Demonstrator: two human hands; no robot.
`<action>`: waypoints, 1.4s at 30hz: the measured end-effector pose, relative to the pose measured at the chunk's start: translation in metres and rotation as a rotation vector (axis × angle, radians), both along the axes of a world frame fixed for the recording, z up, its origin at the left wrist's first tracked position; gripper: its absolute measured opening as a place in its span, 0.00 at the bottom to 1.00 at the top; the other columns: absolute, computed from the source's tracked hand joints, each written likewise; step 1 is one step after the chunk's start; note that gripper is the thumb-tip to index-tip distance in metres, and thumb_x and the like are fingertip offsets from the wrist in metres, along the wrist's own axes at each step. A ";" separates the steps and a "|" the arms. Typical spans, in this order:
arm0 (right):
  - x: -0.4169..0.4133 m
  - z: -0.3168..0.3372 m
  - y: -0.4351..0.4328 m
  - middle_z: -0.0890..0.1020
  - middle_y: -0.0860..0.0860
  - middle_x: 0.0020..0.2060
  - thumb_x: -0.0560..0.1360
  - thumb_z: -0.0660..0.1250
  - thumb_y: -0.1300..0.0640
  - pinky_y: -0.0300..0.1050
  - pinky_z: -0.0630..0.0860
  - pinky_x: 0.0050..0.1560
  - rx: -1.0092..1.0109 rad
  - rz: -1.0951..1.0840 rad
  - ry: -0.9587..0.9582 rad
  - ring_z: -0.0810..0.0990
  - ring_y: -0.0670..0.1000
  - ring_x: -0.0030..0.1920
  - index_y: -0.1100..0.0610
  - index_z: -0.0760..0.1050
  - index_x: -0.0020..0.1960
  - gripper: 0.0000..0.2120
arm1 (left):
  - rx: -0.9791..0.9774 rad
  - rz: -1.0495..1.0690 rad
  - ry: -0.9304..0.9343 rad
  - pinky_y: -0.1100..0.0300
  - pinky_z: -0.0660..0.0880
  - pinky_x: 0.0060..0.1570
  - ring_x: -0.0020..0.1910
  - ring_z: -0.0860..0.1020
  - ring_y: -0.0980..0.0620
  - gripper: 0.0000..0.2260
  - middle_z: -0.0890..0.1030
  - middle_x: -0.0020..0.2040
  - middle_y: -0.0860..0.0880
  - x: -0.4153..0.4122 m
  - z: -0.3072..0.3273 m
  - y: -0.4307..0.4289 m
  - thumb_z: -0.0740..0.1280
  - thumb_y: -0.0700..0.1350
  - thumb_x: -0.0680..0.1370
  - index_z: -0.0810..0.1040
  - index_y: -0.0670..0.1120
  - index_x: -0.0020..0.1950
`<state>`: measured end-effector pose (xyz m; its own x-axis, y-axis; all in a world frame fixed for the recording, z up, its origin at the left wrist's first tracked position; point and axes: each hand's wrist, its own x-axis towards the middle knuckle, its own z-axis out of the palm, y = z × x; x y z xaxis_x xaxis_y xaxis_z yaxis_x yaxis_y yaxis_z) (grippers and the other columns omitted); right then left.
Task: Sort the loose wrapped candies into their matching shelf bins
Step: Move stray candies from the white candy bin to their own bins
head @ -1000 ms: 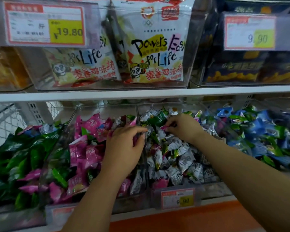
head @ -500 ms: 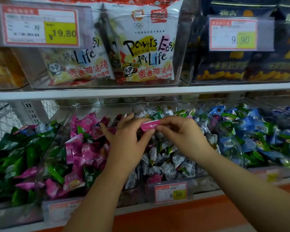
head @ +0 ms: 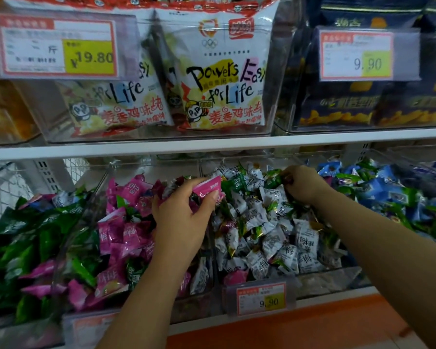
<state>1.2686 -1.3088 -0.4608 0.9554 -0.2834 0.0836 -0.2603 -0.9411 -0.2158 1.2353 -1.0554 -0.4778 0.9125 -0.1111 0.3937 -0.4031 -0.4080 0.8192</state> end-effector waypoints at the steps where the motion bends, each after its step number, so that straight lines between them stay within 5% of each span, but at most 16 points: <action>1: 0.001 0.001 -0.001 0.80 0.61 0.55 0.78 0.60 0.63 0.46 0.75 0.50 0.020 -0.019 -0.013 0.79 0.60 0.55 0.60 0.74 0.63 0.14 | -0.002 -0.003 -0.008 0.36 0.67 0.62 0.30 0.73 0.61 0.12 0.79 0.37 0.61 0.000 0.000 0.001 0.63 0.59 0.75 0.73 0.61 0.58; 9: -0.045 0.009 0.008 0.83 0.55 0.50 0.74 0.68 0.64 0.39 0.72 0.46 0.211 -0.030 -0.550 0.79 0.51 0.44 0.59 0.79 0.55 0.11 | -0.023 0.029 -0.082 0.32 0.67 0.61 0.31 0.74 0.57 0.13 0.77 0.31 0.54 -0.008 0.004 0.014 0.62 0.61 0.73 0.73 0.62 0.56; 12: -0.079 0.014 0.035 0.82 0.50 0.45 0.74 0.69 0.63 0.32 0.71 0.38 0.325 0.025 -0.646 0.77 0.46 0.40 0.56 0.79 0.54 0.10 | -0.049 -0.057 -0.097 0.67 0.74 0.54 0.43 0.78 0.62 0.11 0.79 0.42 0.61 -0.022 0.012 0.017 0.66 0.56 0.74 0.73 0.61 0.56; 14: -0.096 0.017 0.058 0.81 0.48 0.39 0.73 0.71 0.62 0.29 0.72 0.32 0.454 0.099 -0.615 0.77 0.43 0.35 0.53 0.78 0.53 0.10 | -0.062 -0.130 -0.075 0.78 0.69 0.42 0.45 0.76 0.70 0.10 0.78 0.44 0.64 -0.031 0.015 0.017 0.68 0.51 0.75 0.74 0.58 0.55; 19: -0.113 0.030 0.109 0.82 0.56 0.34 0.72 0.71 0.61 0.32 0.71 0.28 0.709 0.279 -0.512 0.75 0.43 0.27 0.48 0.76 0.49 0.10 | -0.173 -0.335 0.068 0.77 0.70 0.41 0.44 0.77 0.70 0.05 0.80 0.43 0.69 -0.042 0.021 0.030 0.67 0.53 0.74 0.76 0.60 0.49; 25: -0.105 0.033 0.139 0.85 0.51 0.34 0.72 0.71 0.63 0.56 0.78 0.41 0.782 0.396 -0.421 0.82 0.61 0.39 0.46 0.77 0.45 0.12 | -0.404 -0.472 0.272 0.63 0.78 0.45 0.48 0.82 0.56 0.13 0.83 0.49 0.53 -0.038 0.021 0.045 0.67 0.51 0.70 0.80 0.50 0.53; 28: -0.097 0.029 0.136 0.84 0.46 0.32 0.73 0.71 0.61 0.44 0.79 0.35 0.804 0.405 -0.439 0.83 0.52 0.35 0.46 0.78 0.46 0.10 | -0.424 -0.444 0.260 0.64 0.78 0.43 0.43 0.81 0.58 0.08 0.83 0.42 0.58 -0.035 0.023 0.048 0.67 0.49 0.72 0.79 0.50 0.50; 30: -0.091 0.023 0.127 0.84 0.45 0.35 0.73 0.70 0.59 0.38 0.78 0.37 0.751 0.380 -0.430 0.83 0.48 0.37 0.45 0.77 0.48 0.10 | -0.431 -0.381 0.222 0.63 0.78 0.43 0.38 0.80 0.60 0.05 0.80 0.36 0.62 -0.031 0.022 0.051 0.67 0.49 0.74 0.79 0.52 0.48; 33: -0.086 0.008 0.112 0.82 0.44 0.50 0.75 0.69 0.56 0.36 0.77 0.51 0.421 0.453 -0.159 0.80 0.43 0.45 0.48 0.76 0.59 0.13 | -0.446 -0.315 0.172 0.56 0.79 0.48 0.37 0.79 0.60 0.10 0.79 0.35 0.63 -0.025 0.019 0.055 0.68 0.53 0.71 0.79 0.52 0.49; 36: -0.078 -0.009 0.103 0.79 0.48 0.58 0.75 0.68 0.50 0.29 0.70 0.48 0.081 0.531 0.004 0.75 0.38 0.44 0.51 0.71 0.68 0.22 | -0.457 -0.293 0.163 0.56 0.80 0.47 0.38 0.79 0.60 0.05 0.80 0.36 0.62 -0.021 0.018 0.057 0.68 0.48 0.75 0.79 0.51 0.49; 39: -0.067 -0.017 0.098 0.77 0.48 0.62 0.75 0.68 0.49 0.42 0.69 0.62 -0.135 0.536 -0.010 0.75 0.46 0.58 0.48 0.69 0.70 0.25 | -0.443 -0.281 0.136 0.60 0.79 0.45 0.43 0.81 0.57 0.04 0.82 0.42 0.59 -0.022 0.018 0.057 0.67 0.46 0.76 0.80 0.54 0.49; 42: -0.054 -0.020 0.092 0.70 0.47 0.69 0.75 0.67 0.52 0.48 0.60 0.68 -0.295 0.493 0.054 0.64 0.50 0.69 0.46 0.63 0.73 0.28 | -0.385 -0.256 0.087 0.69 0.76 0.41 0.46 0.81 0.60 0.07 0.82 0.50 0.56 -0.026 0.019 0.059 0.67 0.46 0.76 0.78 0.58 0.51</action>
